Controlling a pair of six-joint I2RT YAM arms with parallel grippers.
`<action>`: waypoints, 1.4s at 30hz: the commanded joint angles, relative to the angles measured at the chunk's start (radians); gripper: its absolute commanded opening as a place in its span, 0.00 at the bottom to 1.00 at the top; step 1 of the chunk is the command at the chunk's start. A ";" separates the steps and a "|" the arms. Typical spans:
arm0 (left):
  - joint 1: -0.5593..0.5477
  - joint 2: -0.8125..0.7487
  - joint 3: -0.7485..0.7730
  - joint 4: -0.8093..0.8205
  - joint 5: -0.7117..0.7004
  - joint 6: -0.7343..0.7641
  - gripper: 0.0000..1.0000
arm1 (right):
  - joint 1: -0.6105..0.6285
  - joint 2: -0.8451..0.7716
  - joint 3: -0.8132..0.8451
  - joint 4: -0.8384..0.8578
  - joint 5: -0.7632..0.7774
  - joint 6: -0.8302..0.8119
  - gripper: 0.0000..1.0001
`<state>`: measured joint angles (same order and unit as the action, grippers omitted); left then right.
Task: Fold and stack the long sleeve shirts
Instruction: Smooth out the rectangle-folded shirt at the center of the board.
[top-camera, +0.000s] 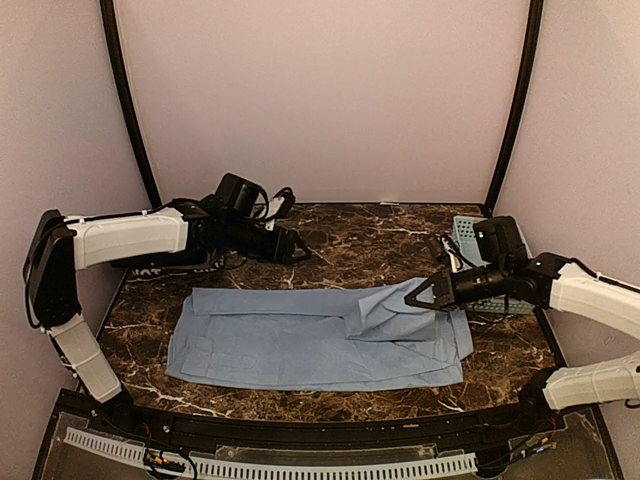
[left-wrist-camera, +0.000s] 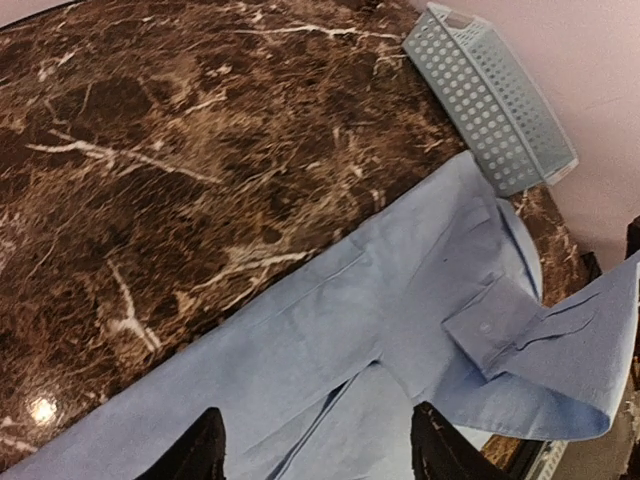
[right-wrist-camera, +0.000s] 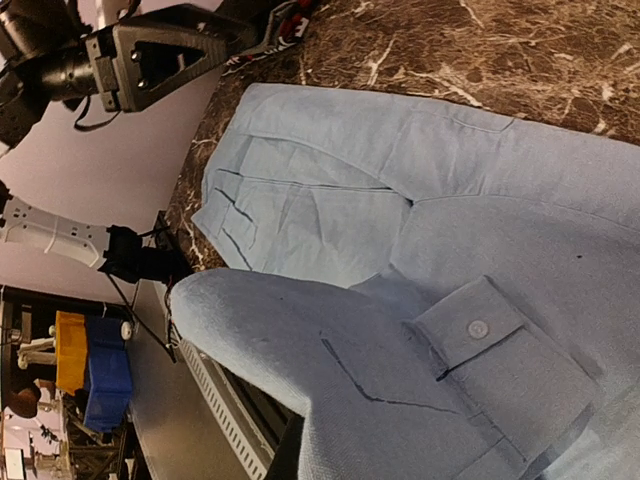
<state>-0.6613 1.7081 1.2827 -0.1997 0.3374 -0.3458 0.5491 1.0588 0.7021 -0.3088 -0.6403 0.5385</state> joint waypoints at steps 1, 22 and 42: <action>0.004 -0.054 -0.109 -0.154 -0.280 0.046 0.65 | -0.029 0.090 0.025 0.030 0.061 -0.014 0.00; 0.174 -0.356 -0.566 -0.076 -0.275 -0.222 0.75 | -0.101 0.276 0.099 0.057 0.013 -0.125 0.00; 0.422 -0.303 -0.602 0.037 -0.226 -0.174 0.55 | -0.105 0.308 0.119 0.052 -0.020 -0.145 0.00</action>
<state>-0.2596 1.3819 0.6853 -0.1955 0.0917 -0.5442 0.4503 1.3682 0.7994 -0.2844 -0.6426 0.4023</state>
